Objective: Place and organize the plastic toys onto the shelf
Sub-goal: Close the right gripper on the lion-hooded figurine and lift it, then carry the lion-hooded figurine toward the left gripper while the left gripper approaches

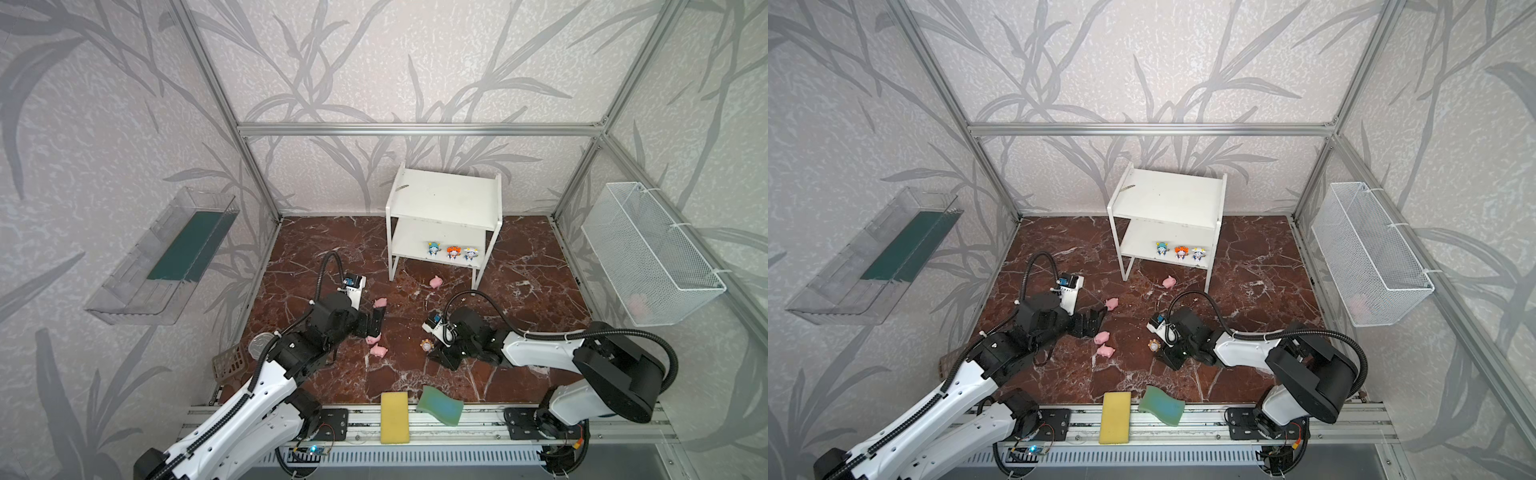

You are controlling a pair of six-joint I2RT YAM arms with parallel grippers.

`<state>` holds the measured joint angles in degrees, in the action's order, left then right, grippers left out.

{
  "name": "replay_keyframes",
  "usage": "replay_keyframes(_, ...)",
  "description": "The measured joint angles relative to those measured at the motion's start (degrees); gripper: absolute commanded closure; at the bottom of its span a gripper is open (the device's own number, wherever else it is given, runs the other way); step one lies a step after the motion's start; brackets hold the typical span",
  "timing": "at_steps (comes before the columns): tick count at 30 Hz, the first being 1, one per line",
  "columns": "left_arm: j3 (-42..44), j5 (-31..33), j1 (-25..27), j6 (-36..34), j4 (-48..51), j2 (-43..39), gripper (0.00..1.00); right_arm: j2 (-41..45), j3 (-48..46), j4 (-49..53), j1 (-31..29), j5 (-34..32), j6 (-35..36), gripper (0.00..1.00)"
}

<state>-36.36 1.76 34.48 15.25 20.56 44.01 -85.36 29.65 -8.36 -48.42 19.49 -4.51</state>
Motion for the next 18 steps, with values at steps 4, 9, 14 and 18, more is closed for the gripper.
replay_keyframes(4,0.0,-1.1,0.0,0.0,-0.3,0.8,0.01,0.0,0.3,0.2,-1.0,-1.2,0.1,0.79)
replay_keyframes(9,0.3,-4.4,0.4,0.0,-1.6,1.7,0.01,0.3,0.3,0.1,-1.2,-2.0,0.0,0.83)
replay_keyframes(14,2.8,-10.4,1.0,0.5,-5.9,2.3,0.01,2.7,-1.2,-2.6,-1.2,-2.4,-0.5,0.84)
replay_keyframes(18,4.8,-17.4,2.3,1.5,-10.7,3.7,0.01,6.3,-2.8,-5.8,-1.2,-2.0,-1.3,0.84)
